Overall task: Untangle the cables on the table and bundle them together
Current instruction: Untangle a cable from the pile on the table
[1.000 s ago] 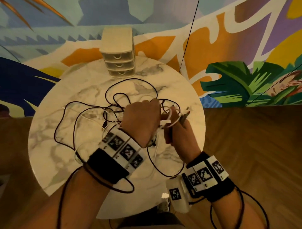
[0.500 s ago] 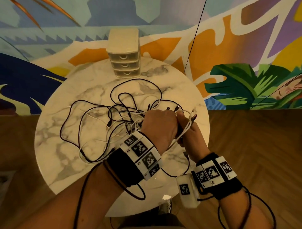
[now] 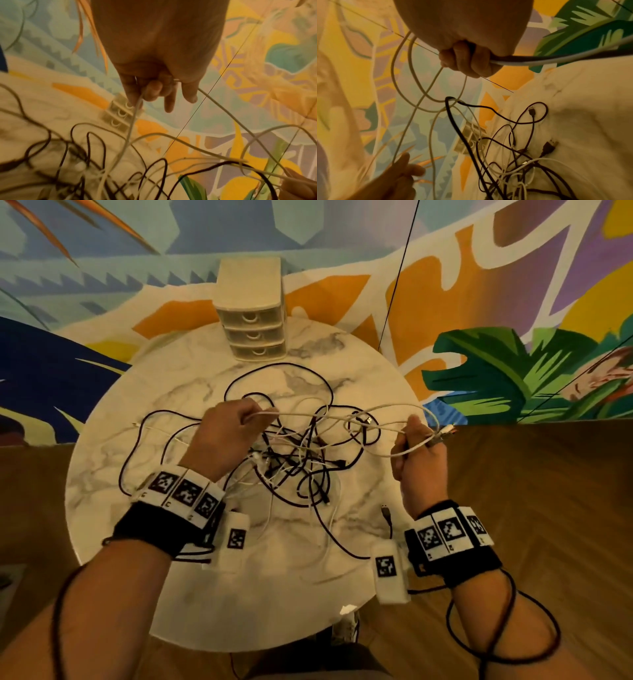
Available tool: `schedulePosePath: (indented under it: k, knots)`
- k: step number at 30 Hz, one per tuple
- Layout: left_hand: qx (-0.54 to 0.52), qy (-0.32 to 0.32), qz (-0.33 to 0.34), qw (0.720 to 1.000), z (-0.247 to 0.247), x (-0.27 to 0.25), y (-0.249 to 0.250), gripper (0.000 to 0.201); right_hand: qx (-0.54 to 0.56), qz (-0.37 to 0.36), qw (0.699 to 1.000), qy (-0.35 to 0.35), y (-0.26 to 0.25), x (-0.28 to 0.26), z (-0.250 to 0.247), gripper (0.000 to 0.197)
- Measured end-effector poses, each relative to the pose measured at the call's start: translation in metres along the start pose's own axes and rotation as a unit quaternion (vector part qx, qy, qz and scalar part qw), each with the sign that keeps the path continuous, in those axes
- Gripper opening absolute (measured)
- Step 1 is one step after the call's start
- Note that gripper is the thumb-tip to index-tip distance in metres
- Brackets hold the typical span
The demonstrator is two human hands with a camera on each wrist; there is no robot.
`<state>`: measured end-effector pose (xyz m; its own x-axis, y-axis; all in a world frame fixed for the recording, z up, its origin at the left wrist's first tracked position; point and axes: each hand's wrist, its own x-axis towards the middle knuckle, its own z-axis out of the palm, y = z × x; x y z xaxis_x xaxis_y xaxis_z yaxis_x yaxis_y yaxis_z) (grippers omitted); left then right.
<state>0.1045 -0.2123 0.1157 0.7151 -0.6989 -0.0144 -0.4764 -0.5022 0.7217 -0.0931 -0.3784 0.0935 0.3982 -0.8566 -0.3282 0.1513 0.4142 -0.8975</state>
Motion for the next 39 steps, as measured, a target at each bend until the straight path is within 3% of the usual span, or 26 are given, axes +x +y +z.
schedulePosePath:
  k: [2,4,5,6,8,11,13,14,16,18,20,22,24,26,29,31,33,35,37,39]
  knots:
    - [-0.109,-0.057,-0.137,0.983,0.012,-0.002,-0.006,0.051,0.006,-0.022,0.999,0.023,-0.002,0.004,0.0,0.034]
    - [-0.228,-0.149,-0.273,0.923,0.021,-0.011,-0.014,0.059,0.006,-0.033,0.999,0.033,-0.004,0.006,0.0,0.037]
    - [-0.262,-0.189,-0.3,0.898,0.024,-0.018,-0.014,0.062,0.01,-0.031,0.999,0.03,-0.004,0.005,0.0,0.037]
    - [-0.304,-0.207,-0.303,0.879,0.025,-0.024,-0.012,0.064,0.01,-0.029,0.999,0.024,-0.004,0.005,0.0,0.038]
    - [-0.462,-0.194,-0.244,0.83,0.024,-0.026,-0.001,0.063,-0.024,-0.031,0.999,0.003,-0.001,0.003,0.0,0.048]
    - [-0.658,-0.223,-0.121,0.709,0.015,-0.029,0.033,0.059,-0.084,-0.038,0.995,-0.024,0.005,-0.003,0.002,0.048]
    - [-0.677,-0.264,-0.098,0.68,0.014,-0.034,0.041,0.056,-0.082,-0.035,0.996,-0.023,0.006,-0.002,0.003,0.046]
    - [-0.65,-0.285,-0.123,0.694,0.012,-0.036,0.04,0.054,-0.075,-0.029,0.997,-0.015,0.004,-0.001,0.002,0.047]
    - [-0.495,-0.278,-0.201,0.798,0.007,-0.038,0.028,0.051,-0.071,-0.024,0.997,0.006,0.001,0.002,-0.002,0.047]
    - [-0.26,-0.223,-0.229,0.911,0.0,-0.032,0.009,0.05,-0.074,-0.025,0.997,0.014,-0.003,0.006,-0.009,0.046]
    - [-0.059,-0.123,-0.204,0.969,-0.006,-0.02,-0.011,0.049,-0.108,-0.021,0.994,-0.013,-0.005,0.006,-0.013,0.046]
    - [-0.04,-0.01,-0.201,0.979,-0.007,-0.003,-0.028,0.048,-0.201,-0.01,0.976,-0.089,-0.007,0.002,-0.015,0.045]
    - [-0.107,0.076,-0.243,0.961,-0.005,0.01,-0.047,0.05,-0.3,0.009,0.939,-0.168,-0.007,-0.002,-0.022,0.046]
    - [-0.121,0.078,-0.289,0.946,0.0,0.02,-0.072,0.044,-0.351,0.03,0.916,-0.191,-0.009,-0.003,-0.037,0.049]
    - [-0.067,0.021,-0.365,0.929,0.013,0.02,-0.098,0.032,-0.392,0.031,0.914,-0.1,-0.017,0.0,-0.064,0.049]
    - [0.01,0.073,-0.362,0.929,0.019,0.016,-0.095,0.042,-0.394,0.011,0.919,-0.015,-0.023,0.002,-0.079,0.05]
    - [0.005,0.189,-0.258,0.947,0.023,0.011,-0.066,0.036,-0.373,-0.008,0.927,0.019,-0.027,0.0,-0.086,0.052]
    - [-0.037,0.259,-0.094,0.961,0.029,0.003,-0.021,0.02,-0.353,-0.022,0.935,0.019,-0.027,-0.004,-0.085,0.054]
    - [-0.026,0.183,0.104,0.977,0.045,-0.019,0.023,0.014,-0.341,-0.035,0.939,0.013,-0.025,-0.009,-0.079,0.055]
    - [0.04,0.014,0.291,0.956,0.073,-0.052,0.053,0.02,-0.323,-0.039,0.946,0.007,-0.022,-0.012,-0.073,0.056]
